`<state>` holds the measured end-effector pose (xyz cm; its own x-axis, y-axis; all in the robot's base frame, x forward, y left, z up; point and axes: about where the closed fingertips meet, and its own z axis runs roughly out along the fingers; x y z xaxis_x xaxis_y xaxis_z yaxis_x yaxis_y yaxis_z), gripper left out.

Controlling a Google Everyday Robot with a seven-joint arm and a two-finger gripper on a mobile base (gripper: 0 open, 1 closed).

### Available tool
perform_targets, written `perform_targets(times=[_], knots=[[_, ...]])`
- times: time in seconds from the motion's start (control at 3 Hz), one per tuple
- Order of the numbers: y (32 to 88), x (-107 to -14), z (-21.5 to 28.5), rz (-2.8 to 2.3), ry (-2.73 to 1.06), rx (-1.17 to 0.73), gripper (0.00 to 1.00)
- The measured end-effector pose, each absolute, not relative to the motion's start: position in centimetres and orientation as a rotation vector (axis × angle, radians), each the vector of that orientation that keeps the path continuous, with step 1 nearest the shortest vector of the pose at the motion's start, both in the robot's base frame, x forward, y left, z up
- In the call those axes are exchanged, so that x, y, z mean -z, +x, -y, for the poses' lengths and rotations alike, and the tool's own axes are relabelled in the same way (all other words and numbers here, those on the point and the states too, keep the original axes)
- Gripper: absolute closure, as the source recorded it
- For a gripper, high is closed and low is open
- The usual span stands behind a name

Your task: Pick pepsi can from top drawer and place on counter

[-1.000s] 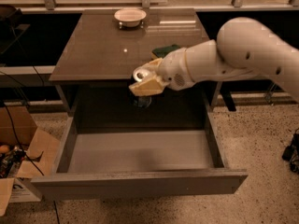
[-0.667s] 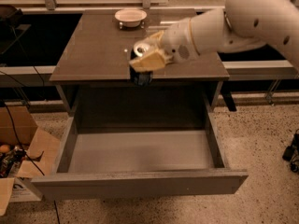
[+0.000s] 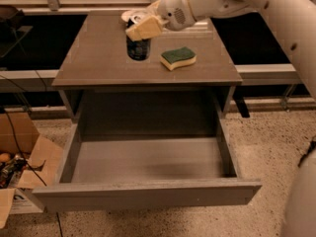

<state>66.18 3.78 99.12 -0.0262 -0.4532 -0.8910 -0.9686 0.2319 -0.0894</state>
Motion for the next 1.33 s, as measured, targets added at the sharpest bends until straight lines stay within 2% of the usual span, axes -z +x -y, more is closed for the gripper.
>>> perform_targets(times=[0.33, 0.67, 1.33], knots=[[69.3, -96.8, -5.5, -1.685, -1.337, -0.768, 1.00], [71.3, -93.5, -6.9, -1.754, -1.332, -0.803, 0.81], [73.3, -89.5, -7.4, -1.855, -1.296, -0.812, 0.34]])
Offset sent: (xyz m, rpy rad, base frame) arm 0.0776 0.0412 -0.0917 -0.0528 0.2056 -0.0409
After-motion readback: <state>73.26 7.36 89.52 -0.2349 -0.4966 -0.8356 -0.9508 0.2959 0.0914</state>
